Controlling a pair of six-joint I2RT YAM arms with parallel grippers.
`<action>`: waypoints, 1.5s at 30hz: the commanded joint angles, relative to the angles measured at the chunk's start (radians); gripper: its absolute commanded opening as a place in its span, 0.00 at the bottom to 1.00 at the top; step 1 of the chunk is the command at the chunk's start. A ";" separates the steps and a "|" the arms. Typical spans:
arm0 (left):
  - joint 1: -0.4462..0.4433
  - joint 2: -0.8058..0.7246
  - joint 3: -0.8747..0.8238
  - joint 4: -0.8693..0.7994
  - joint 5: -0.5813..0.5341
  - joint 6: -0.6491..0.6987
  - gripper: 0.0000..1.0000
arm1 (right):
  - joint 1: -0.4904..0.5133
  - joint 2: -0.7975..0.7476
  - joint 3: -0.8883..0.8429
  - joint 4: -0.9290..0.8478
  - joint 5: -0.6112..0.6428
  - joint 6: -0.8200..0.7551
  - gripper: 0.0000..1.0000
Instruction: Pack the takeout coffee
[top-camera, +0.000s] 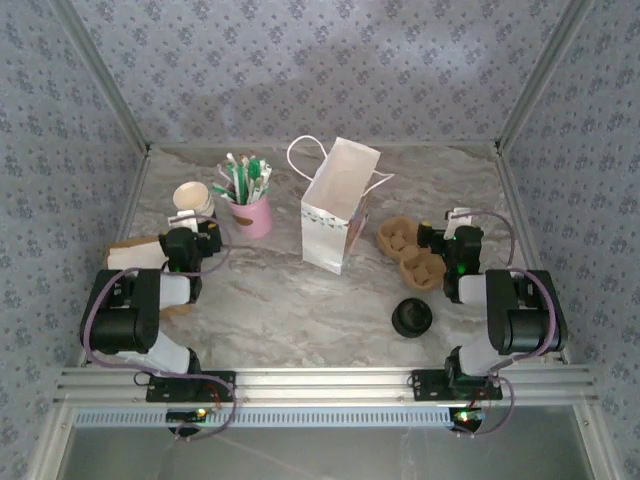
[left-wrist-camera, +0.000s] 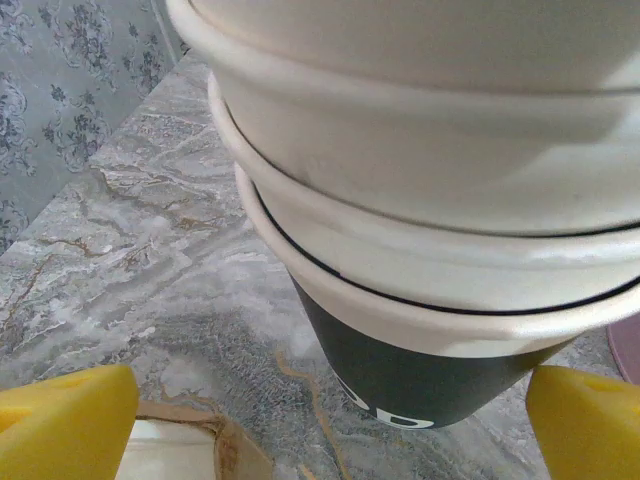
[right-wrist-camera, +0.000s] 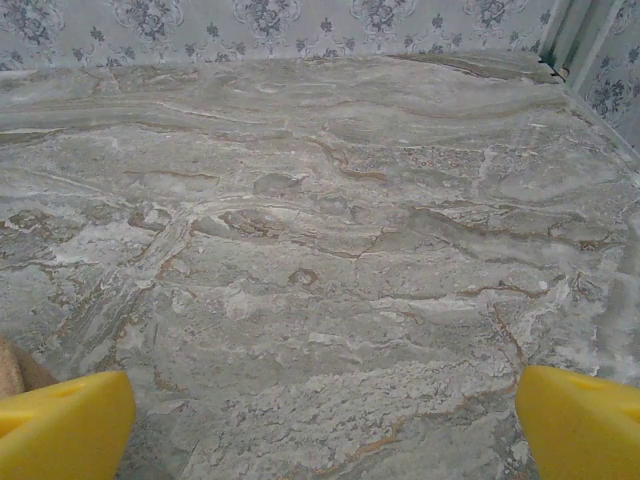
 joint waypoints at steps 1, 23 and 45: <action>-0.005 0.000 0.007 0.022 -0.011 -0.004 1.00 | -0.005 0.010 0.014 -0.037 -0.007 -0.030 1.00; -0.006 0.000 0.007 0.021 -0.012 -0.004 1.00 | -0.004 0.009 0.013 -0.036 -0.007 -0.030 1.00; -0.036 -0.075 0.023 -0.056 -0.077 0.009 0.99 | 0.010 -0.078 0.018 -0.116 0.021 -0.038 1.00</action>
